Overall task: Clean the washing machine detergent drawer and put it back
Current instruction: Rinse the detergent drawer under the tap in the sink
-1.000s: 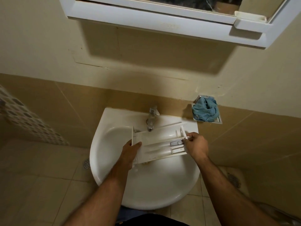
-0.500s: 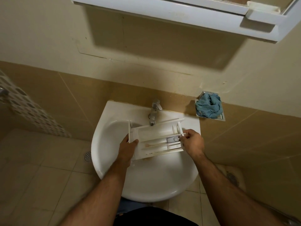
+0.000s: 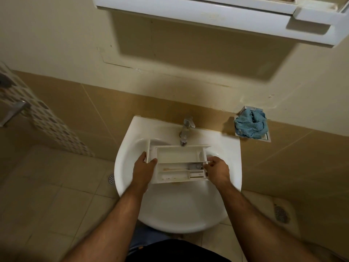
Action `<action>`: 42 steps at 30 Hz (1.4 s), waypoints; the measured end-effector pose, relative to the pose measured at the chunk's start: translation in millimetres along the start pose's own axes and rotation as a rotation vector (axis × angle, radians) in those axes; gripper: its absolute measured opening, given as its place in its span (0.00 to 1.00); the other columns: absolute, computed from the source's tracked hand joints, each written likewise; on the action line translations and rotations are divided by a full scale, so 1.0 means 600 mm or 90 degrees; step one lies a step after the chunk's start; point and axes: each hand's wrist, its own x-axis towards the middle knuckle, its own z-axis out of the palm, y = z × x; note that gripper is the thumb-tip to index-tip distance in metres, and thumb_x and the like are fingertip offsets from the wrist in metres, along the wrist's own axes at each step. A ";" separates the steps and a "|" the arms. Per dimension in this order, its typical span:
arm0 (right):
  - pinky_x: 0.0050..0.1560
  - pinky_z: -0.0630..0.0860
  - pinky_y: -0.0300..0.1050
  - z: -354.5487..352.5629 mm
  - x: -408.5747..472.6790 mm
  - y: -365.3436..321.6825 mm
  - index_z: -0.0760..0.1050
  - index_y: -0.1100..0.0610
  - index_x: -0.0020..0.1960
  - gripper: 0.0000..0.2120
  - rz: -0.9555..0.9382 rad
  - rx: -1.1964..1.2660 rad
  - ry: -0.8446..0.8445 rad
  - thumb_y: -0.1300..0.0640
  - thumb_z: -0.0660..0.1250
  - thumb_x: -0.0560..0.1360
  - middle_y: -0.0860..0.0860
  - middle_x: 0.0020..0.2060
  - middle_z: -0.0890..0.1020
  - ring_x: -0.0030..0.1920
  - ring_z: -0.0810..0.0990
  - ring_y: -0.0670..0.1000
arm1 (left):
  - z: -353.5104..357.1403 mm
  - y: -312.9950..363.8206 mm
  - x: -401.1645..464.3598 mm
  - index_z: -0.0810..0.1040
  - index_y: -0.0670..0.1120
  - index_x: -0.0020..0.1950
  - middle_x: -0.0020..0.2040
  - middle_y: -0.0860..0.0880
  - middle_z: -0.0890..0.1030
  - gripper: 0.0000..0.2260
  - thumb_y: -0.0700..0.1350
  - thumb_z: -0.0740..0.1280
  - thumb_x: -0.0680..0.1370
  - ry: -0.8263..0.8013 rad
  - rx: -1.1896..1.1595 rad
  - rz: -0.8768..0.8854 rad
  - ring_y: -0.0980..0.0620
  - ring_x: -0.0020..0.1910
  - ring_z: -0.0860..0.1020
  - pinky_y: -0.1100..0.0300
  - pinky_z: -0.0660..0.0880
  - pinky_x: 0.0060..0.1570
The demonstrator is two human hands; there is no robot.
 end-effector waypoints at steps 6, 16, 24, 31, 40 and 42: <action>0.46 0.71 0.38 -0.024 0.017 -0.017 0.80 0.55 0.58 0.13 -0.041 -0.028 0.063 0.59 0.68 0.74 0.52 0.46 0.85 0.43 0.78 0.49 | 0.011 0.000 -0.016 0.73 0.45 0.71 0.63 0.45 0.79 0.18 0.45 0.65 0.81 -0.014 -0.124 -0.094 0.44 0.60 0.77 0.47 0.74 0.64; 0.44 0.70 0.39 -0.038 0.008 -0.008 0.79 0.54 0.59 0.13 -0.038 -0.019 0.115 0.58 0.67 0.75 0.51 0.46 0.85 0.43 0.78 0.50 | 0.029 -0.004 -0.032 0.75 0.52 0.67 0.54 0.49 0.81 0.17 0.39 0.60 0.80 -0.044 -0.161 -0.099 0.47 0.52 0.78 0.48 0.79 0.52; 0.48 0.75 0.42 -0.011 -0.004 0.004 0.80 0.58 0.58 0.13 -0.033 0.060 0.104 0.62 0.64 0.76 0.54 0.50 0.84 0.46 0.80 0.53 | 0.011 -0.007 -0.055 0.78 0.50 0.61 0.48 0.50 0.82 0.18 0.35 0.60 0.76 0.020 -0.181 -0.099 0.51 0.46 0.79 0.61 0.74 0.36; 0.52 0.76 0.44 0.012 -0.003 0.000 0.79 0.56 0.60 0.14 -0.011 0.155 0.118 0.56 0.69 0.75 0.50 0.47 0.83 0.47 0.80 0.51 | 0.006 -0.007 -0.075 0.77 0.45 0.64 0.52 0.44 0.81 0.18 0.33 0.60 0.76 0.080 -0.245 -0.151 0.46 0.47 0.77 0.54 0.78 0.45; 0.52 0.81 0.60 0.056 -0.042 0.006 0.66 0.53 0.67 0.24 0.114 0.329 0.130 0.48 0.70 0.76 0.55 0.56 0.80 0.53 0.81 0.56 | 0.017 -0.015 -0.094 0.69 0.41 0.71 0.59 0.40 0.77 0.22 0.34 0.59 0.76 0.112 -0.256 -0.192 0.43 0.50 0.76 0.52 0.77 0.47; 0.43 0.83 0.55 0.067 -0.059 0.000 0.64 0.53 0.67 0.24 0.137 0.393 0.094 0.47 0.68 0.77 0.55 0.55 0.81 0.49 0.82 0.55 | 0.024 -0.014 -0.101 0.68 0.41 0.71 0.54 0.42 0.77 0.22 0.34 0.59 0.77 0.116 -0.271 -0.200 0.46 0.44 0.76 0.56 0.74 0.38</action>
